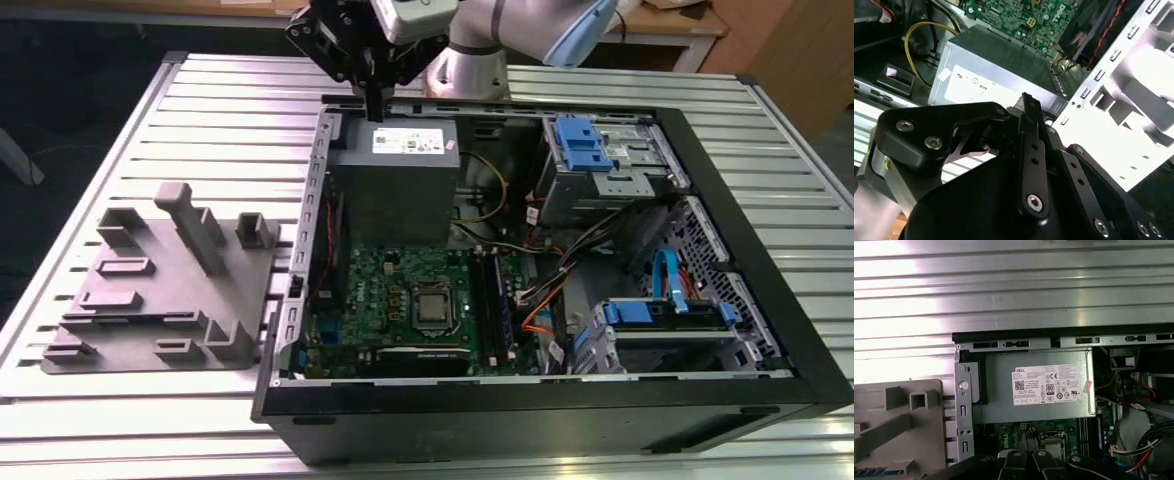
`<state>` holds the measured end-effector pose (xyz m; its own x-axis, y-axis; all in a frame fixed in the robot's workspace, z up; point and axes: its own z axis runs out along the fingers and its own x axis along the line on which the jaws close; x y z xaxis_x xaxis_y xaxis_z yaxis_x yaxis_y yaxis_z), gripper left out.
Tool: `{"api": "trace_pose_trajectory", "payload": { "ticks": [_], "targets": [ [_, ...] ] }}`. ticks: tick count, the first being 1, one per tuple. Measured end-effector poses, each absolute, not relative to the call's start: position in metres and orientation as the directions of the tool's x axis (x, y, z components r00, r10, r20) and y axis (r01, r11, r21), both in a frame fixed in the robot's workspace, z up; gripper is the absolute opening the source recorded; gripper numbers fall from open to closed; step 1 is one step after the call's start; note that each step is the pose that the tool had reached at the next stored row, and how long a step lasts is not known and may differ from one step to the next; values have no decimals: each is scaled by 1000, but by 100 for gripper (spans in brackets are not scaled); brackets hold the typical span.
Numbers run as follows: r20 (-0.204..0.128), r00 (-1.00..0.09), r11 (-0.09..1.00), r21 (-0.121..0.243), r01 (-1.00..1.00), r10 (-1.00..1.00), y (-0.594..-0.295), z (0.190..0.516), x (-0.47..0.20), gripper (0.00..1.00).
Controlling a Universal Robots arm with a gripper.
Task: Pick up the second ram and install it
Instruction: 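Reach for the second ram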
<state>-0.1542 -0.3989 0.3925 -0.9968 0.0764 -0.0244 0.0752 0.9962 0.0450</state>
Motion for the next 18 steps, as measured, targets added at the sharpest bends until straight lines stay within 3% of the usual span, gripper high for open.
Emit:
{"api": "trace_pose_trajectory", "payload": {
  "ticks": [18],
  "targets": [
    [-24,-997,996,49,75,76,-399,391,-196,7]
  ]
}}
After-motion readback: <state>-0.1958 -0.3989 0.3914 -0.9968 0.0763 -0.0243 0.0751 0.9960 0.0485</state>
